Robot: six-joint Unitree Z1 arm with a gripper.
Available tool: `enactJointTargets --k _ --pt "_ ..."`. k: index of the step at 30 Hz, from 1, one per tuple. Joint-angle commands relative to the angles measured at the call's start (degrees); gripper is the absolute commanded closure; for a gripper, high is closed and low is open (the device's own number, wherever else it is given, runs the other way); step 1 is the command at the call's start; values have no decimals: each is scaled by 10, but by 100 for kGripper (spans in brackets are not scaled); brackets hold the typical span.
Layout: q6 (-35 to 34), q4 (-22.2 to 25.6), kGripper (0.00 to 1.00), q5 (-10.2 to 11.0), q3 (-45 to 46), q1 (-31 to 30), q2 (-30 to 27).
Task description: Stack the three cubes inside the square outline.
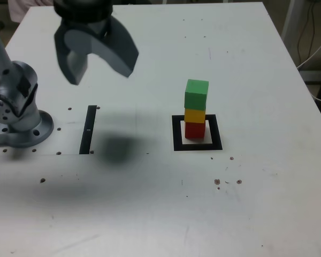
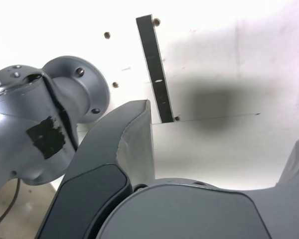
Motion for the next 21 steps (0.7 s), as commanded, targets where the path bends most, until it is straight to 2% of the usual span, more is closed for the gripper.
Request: enactJointTargets --k 1,6,13,21 --pt "1 -4 1 -2 22 -12 -13" --pt "0 -27 1 0 71 -30 -18" --pt "-6 -86 1 -15 149 -31 -21" --pt "-8 -91 1 -19 191 -29 -29"
